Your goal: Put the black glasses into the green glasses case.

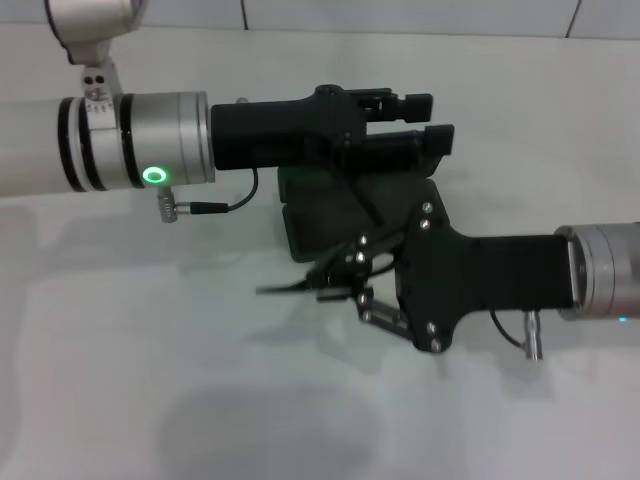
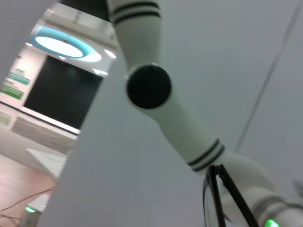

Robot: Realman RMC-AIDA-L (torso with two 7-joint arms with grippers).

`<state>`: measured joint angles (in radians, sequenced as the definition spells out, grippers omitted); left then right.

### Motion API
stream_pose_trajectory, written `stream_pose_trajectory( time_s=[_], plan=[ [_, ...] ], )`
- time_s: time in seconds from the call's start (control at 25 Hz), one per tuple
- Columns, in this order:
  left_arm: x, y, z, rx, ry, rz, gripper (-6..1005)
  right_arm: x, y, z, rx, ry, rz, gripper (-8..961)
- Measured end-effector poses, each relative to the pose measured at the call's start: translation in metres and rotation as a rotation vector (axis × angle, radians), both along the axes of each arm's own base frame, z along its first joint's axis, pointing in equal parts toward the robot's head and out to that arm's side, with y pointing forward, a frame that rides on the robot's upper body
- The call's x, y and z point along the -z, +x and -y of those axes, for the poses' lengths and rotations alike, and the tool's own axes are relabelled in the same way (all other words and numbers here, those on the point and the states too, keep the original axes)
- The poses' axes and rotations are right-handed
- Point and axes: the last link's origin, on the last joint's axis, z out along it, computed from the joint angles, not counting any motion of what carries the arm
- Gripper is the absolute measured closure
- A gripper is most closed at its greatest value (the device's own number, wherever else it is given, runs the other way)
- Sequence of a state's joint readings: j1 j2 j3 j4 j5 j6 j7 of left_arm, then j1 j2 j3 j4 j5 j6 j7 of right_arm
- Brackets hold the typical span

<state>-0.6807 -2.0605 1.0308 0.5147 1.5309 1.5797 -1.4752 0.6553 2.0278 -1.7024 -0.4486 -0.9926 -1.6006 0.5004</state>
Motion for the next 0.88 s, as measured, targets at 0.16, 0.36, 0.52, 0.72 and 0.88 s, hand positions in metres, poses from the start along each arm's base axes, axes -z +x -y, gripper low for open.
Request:
stream_pose_trajectory(
  time_s=[0.16,0.36,0.52,0.72,0.88],
  plan=[
    [-0.008,0.002,0.012,0.091,0.005,0.049,429,0.0,0.006,-0.004,0.062,0.018,0.003,838],
    [-0.011,0.0,0.016,0.118,0.02,0.064,429,-0.007,0.016,-0.006,0.129,0.057,-0.026,838],
    [-0.012,0.0,0.016,0.117,0.021,0.063,429,-0.01,0.019,-0.008,0.154,0.077,-0.037,839],
    [-0.013,0.0,0.014,0.116,0.033,0.07,429,-0.01,0.02,-0.008,0.148,0.079,-0.031,839],
    [-0.031,-0.017,0.003,0.0,0.175,0.134,429,-0.005,0.027,-0.012,0.144,0.118,0.036,839]
  ],
)
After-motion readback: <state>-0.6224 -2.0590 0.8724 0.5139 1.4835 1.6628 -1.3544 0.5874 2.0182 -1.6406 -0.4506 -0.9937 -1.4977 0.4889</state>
